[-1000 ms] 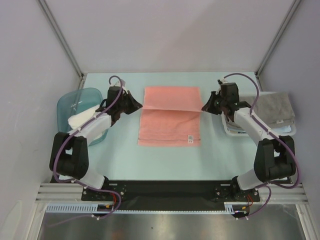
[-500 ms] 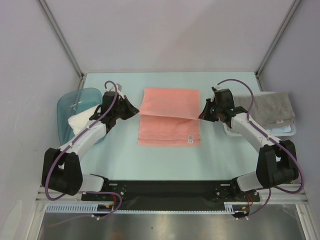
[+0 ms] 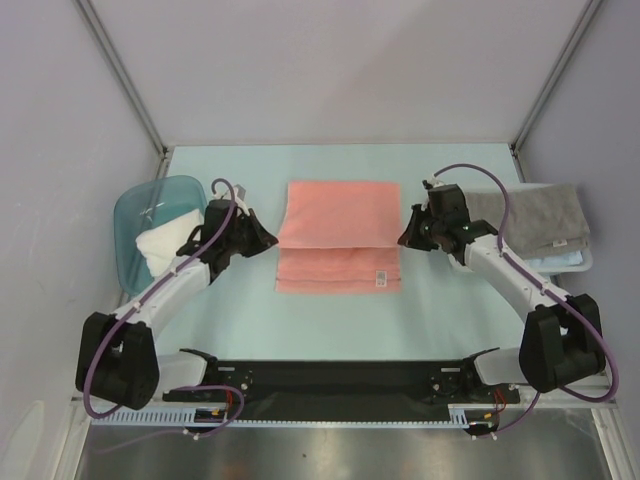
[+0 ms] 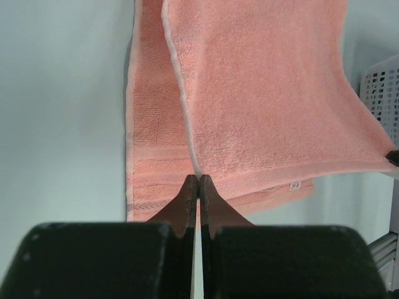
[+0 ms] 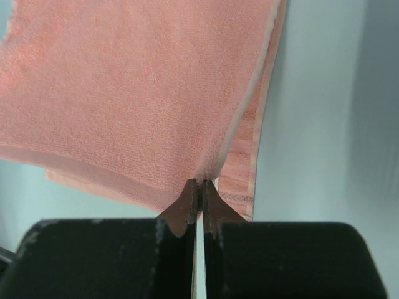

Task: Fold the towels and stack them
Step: Fold the towel

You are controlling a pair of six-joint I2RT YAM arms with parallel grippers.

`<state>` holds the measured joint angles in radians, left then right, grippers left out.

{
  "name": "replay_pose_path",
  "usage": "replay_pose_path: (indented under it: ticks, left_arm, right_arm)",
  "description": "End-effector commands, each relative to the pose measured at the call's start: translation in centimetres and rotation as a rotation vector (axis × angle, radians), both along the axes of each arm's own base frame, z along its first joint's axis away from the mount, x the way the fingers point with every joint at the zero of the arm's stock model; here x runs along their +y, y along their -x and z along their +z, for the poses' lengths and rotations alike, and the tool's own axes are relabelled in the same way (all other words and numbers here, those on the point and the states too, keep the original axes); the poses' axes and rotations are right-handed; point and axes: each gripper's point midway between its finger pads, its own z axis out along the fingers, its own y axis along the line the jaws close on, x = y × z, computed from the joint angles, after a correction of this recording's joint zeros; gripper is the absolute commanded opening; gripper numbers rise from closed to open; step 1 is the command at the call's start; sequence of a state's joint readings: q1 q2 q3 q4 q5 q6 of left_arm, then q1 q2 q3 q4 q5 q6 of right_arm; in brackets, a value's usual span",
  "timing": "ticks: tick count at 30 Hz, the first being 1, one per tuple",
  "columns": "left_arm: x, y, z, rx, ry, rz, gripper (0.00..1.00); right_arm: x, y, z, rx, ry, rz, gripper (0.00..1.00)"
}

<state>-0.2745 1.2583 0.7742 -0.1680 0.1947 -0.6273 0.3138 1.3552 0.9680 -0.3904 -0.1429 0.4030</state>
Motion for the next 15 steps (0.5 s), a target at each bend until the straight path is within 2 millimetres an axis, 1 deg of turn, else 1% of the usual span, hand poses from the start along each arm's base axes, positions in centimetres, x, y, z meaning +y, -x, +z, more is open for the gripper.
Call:
replay_pose_path:
  ticks: [1, 4, 9, 15]
  left_arm:
    - [-0.4, 0.9, 0.7, -0.036, 0.002, -0.038, 0.0]
    - [-0.4, 1.4, 0.2, -0.025, -0.002, -0.043, 0.0]
    - [-0.2, 2.1, -0.1, -0.024, -0.006, -0.049, 0.0]
    - [-0.1, 2.5, 0.3, -0.036, -0.014, -0.053, 0.0]
  right_arm:
    - [0.0, 0.7, 0.5, -0.017, 0.011, 0.003, 0.0]
    - [0.2, 1.2, -0.2, -0.002, 0.02, 0.01, 0.0]
    - [0.4, 1.8, -0.7, 0.007, 0.02, 0.004, 0.0]
    - [0.3, 2.0, 0.0, -0.01, 0.027, -0.002, 0.0]
